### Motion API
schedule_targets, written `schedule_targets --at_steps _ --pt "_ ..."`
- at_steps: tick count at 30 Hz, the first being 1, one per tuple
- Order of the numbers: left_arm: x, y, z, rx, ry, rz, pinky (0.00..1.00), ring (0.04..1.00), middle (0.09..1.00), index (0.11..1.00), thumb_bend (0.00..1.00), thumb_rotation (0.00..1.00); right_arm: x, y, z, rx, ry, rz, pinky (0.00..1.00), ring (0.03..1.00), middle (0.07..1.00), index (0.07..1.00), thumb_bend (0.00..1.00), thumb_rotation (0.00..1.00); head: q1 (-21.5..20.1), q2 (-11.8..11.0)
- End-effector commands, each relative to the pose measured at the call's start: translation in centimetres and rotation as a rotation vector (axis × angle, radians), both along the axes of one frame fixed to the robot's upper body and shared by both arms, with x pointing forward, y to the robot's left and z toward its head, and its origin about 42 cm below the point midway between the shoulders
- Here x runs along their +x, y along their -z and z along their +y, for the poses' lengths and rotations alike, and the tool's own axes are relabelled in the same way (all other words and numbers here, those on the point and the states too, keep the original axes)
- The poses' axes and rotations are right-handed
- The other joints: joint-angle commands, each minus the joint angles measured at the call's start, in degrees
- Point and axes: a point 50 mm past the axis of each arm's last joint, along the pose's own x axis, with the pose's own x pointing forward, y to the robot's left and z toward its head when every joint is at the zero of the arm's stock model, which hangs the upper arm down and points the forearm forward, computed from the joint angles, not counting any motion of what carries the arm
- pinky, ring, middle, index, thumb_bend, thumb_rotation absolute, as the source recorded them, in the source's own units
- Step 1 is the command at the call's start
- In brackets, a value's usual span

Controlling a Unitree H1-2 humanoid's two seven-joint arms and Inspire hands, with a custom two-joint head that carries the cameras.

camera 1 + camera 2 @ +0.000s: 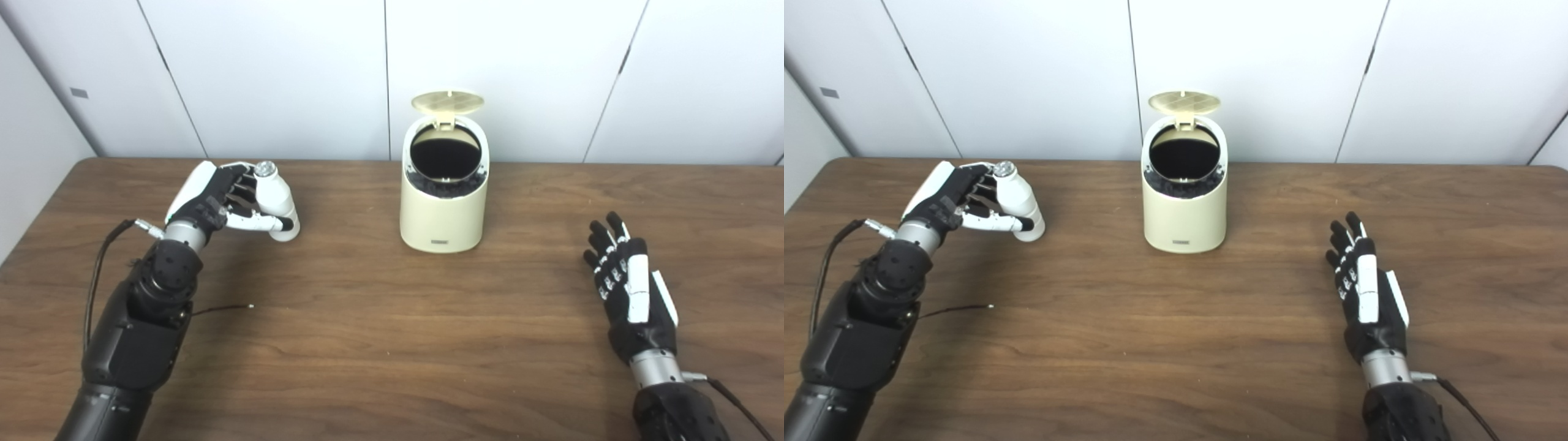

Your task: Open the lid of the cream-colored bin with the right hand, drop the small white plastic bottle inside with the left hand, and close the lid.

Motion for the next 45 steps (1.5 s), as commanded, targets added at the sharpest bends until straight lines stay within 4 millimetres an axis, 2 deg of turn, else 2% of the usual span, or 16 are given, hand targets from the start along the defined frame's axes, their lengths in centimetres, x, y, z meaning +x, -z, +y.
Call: schedule_targets --at_steps 1,14,16,19,20,21,22,24,27,32,36,40,43,45 --pt "0.9 -2.6 0.4 0.010 0.012 -0.093 0.60 0.671 0.701 0.737 0.90 0.14 0.7 -1.6 0.2 -0.020 -0.003 -0.080 0.97 0.966 0.927 0.983 0.64 1.00 -0.1 0.1" --pt "0.9 -2.6 -0.3 -0.023 0.011 -0.089 0.60 0.659 0.692 0.709 0.89 0.12 0.7 -1.6 0.1 -0.022 0.011 -0.075 0.95 0.963 0.920 0.978 0.64 1.00 0.0 0.6" --pt "0.9 -2.6 -0.3 -0.037 0.013 -0.096 0.58 0.639 0.674 0.692 0.86 0.10 0.7 -1.6 0.0 -0.032 0.009 -0.079 0.96 0.965 0.921 0.972 0.63 1.00 0.0 0.6" --pt "0.8 -2.5 -0.3 -0.055 0.020 -0.117 0.51 0.565 0.598 0.606 0.81 0.01 0.7 -1.5 -0.1 -0.042 0.009 -0.080 0.96 0.967 0.919 0.959 0.64 0.96 -0.3 0.6" --pt "0.9 -2.4 -0.3 -0.049 0.018 -0.117 0.48 0.546 0.584 0.588 0.79 0.01 0.7 -1.5 -0.1 -0.042 0.011 -0.080 0.96 0.967 0.918 0.953 0.64 0.95 -0.2 0.6" --pt "0.9 -2.2 -0.3 -0.050 0.012 -0.122 0.47 0.537 0.574 0.530 0.63 0.03 0.7 -1.4 -0.2 -0.042 0.012 -0.081 0.96 0.964 0.915 0.947 0.65 0.93 -0.2 0.6" --pt "0.9 -2.1 -0.3 -0.052 0.008 -0.125 0.44 0.503 0.535 0.507 0.58 0.02 0.6 -1.4 -0.2 -0.041 0.014 -0.082 0.96 0.962 0.911 0.940 0.65 0.91 -0.1 0.7" --pt "0.9 -2.0 -0.3 -0.051 -0.001 -0.138 0.42 0.468 0.503 0.490 0.54 0.00 0.6 -1.4 -0.3 -0.044 0.015 -0.084 0.96 0.960 0.908 0.933 0.65 0.89 0.0 0.8" --pt "0.9 -2.1 -0.4 -0.044 -0.008 -0.149 0.38 0.423 0.470 0.490 0.52 0.00 0.7 -1.5 -0.4 -0.046 0.011 -0.095 0.98 0.966 0.905 0.925 0.65 0.88 0.1 0.9" --pt "0.8 -2.3 -0.6 -0.035 0.003 -0.169 0.43 0.461 0.500 0.479 0.52 0.00 0.8 -1.3 -0.4 -0.030 0.008 -0.104 1.00 0.964 0.894 0.913 0.63 0.87 0.0 0.9" --pt "0.7 -2.3 -0.7 -0.023 -0.004 -0.181 0.37 0.417 0.471 0.488 0.52 0.00 0.9 -1.2 -0.4 -0.022 0.003 -0.106 1.00 0.961 0.886 0.923 0.62 0.89 0.1 0.9" --pt "0.4 -2.6 -1.0 -0.025 0.012 -0.210 0.38 0.413 0.476 0.494 0.51 0.00 0.9 -1.3 -0.3 -0.023 0.001 -0.105 1.00 0.964 0.882 0.929 0.62 0.92 -0.3 0.5" --pt "-0.1 -3.6 -1.8 -0.072 0.051 -0.266 0.37 0.404 0.484 0.499 0.50 0.00 0.8 -1.3 -0.3 -0.024 0.000 -0.104 1.00 0.968 0.886 0.934 0.62 0.93 -1.1 0.3" --pt "-0.9 -5.2 -3.1 -0.099 0.088 -0.331 0.37 0.407 0.482 0.501 0.50 0.00 0.7 -1.3 -0.2 -0.021 -0.001 -0.103 1.00 0.968 0.885 0.935 0.61 0.94 -1.2 0.0"
